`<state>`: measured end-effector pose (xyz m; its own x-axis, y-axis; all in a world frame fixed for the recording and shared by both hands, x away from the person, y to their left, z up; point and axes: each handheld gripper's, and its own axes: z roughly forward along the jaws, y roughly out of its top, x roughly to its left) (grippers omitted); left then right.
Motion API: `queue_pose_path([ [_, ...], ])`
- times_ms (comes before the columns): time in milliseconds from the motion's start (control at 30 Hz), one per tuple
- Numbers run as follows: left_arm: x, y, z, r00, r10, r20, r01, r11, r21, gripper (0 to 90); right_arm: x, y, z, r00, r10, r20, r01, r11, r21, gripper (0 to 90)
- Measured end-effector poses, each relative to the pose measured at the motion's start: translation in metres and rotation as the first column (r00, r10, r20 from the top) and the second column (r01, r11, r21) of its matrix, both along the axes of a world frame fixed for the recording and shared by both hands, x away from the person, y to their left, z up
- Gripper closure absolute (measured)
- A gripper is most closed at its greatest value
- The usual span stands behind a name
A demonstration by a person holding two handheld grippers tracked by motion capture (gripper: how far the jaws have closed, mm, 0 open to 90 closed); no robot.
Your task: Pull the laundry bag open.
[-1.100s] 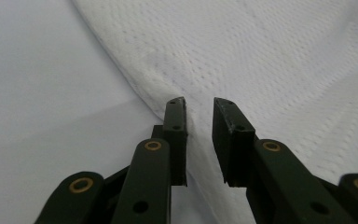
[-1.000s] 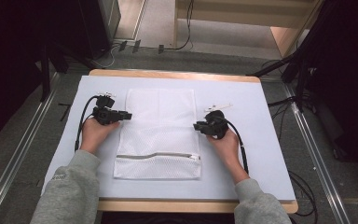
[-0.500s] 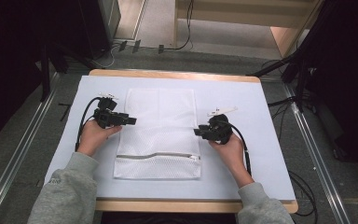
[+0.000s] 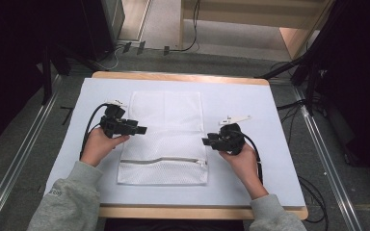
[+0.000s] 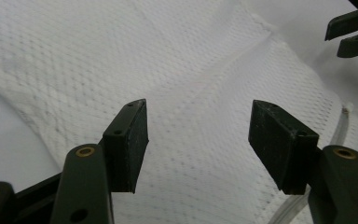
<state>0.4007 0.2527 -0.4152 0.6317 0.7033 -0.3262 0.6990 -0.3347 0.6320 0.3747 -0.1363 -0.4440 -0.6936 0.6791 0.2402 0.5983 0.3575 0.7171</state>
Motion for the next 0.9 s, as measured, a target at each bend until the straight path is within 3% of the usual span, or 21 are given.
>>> queue_pose_path([
  [333, -0.021, -0.013, 0.007, 0.9989, -0.034, 0.032, 0.035, 0.9994, -0.005, 36.9, -0.017, -0.002, 0.001, 0.9999, 0.015, 0.001, -0.015, 0.9999, -0.001, 64.8],
  [567, -0.036, -0.028, 0.008, 0.9967, -0.065, 0.049, 0.065, 0.9979, 0.004, 40.9, -0.026, -0.003, 0.001, 0.9995, 0.029, -0.010, -0.029, 0.9996, 0.001, 70.3],
  [767, -0.046, -0.043, 0.007, 0.9921, -0.109, 0.061, 0.109, 0.9940, 0.013, 50.6, -0.031, -0.001, 0.001, 0.9985, 0.046, -0.029, -0.046, 0.9989, 0.000, 80.2],
  [900, -0.051, -0.050, 0.007, 0.9892, -0.134, 0.060, 0.134, 0.9910, 0.005, 64.8, -0.033, 0.002, -0.003, 0.9970, 0.059, -0.049, -0.059, 0.9982, 0.000, 87.2],
])
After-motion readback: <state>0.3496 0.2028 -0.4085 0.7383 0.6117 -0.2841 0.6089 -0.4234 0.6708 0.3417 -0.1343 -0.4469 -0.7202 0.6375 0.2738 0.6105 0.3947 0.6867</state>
